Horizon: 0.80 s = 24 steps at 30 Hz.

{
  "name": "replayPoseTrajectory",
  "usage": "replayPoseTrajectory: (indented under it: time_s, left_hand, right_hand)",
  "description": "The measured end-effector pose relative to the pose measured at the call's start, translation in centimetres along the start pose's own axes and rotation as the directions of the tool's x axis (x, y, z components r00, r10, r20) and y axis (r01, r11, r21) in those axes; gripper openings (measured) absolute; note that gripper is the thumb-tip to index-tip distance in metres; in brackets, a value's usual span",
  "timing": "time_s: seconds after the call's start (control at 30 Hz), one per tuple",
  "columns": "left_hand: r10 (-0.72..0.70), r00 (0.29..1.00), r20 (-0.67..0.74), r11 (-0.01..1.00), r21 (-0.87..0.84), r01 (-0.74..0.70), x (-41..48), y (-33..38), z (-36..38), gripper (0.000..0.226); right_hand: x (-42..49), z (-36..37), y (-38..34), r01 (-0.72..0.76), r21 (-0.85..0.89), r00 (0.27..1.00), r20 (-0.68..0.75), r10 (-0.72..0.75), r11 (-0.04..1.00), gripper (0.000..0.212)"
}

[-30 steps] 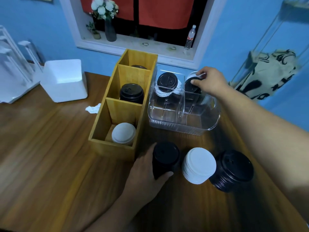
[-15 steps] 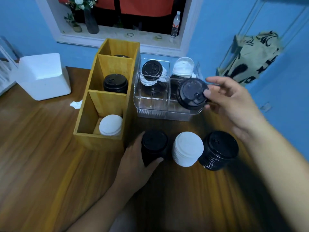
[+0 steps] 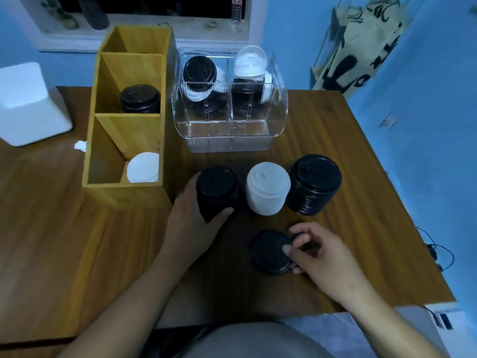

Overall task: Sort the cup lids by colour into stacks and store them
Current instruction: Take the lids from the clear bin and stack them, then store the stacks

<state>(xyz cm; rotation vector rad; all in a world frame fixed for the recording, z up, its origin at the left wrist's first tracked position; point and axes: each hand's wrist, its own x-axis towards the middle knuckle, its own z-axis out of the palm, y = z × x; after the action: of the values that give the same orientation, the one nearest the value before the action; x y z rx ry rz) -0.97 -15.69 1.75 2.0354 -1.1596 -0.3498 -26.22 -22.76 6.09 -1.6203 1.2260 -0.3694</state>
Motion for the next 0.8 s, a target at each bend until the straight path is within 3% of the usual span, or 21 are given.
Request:
replayPoseTrajectory:
  time_s: [0.1, 0.2, 0.3, 0.4, 0.63, 0.8]
  left_hand:
    - [-0.014, 1.0, -0.003, 1.0, -0.007, 0.014, 0.0, 0.1, 0.0, 0.094]
    - [-0.005, 1.0, -0.011, 1.0, -0.004, 0.005, -0.1, 0.1, 0.1, 0.094]
    - [-0.002, 1.0, -0.016, 1.0, -0.009, 0.002, -0.1, -0.1, 0.1, 0.093]
    - [-0.001, 1.0, -0.019, 1.0, -0.003, 0.001, -0.2, 0.0, 0.1, 0.094]
    - [0.007, 1.0, -0.013, 1.0, -0.012, -0.007, -0.1, -0.3, 0.2, 0.095]
    - [-0.014, 1.0, -0.012, 0.999, -0.04, 0.014, 0.0, -0.1, 0.1, 0.096]
  right_hand:
    - [-0.5, -0.5, 0.5, 0.108, -0.392, 0.991, -0.025, -0.128, 0.913, 0.022]
    - [-0.6, -1.4, 0.6, 0.282, -0.61, 0.946, 0.045, -0.322, 0.74, 0.025]
    - [0.5, -2.2, 0.8, 0.531, -0.547, 0.845, 0.29, -0.449, 0.647, 0.046]
    - [2.0, -1.7, 0.6, 0.636, -0.498, 0.769, 0.48, -0.422, 0.59, 0.067]
    - [2.4, 0.5, 0.1, 0.594, -0.617, 0.802, 0.4, -0.444, 0.516, 0.074]
    - [1.4, 1.0, -2.8, 0.576, -0.512, 0.816, 0.319, -0.482, 0.636, 0.081]
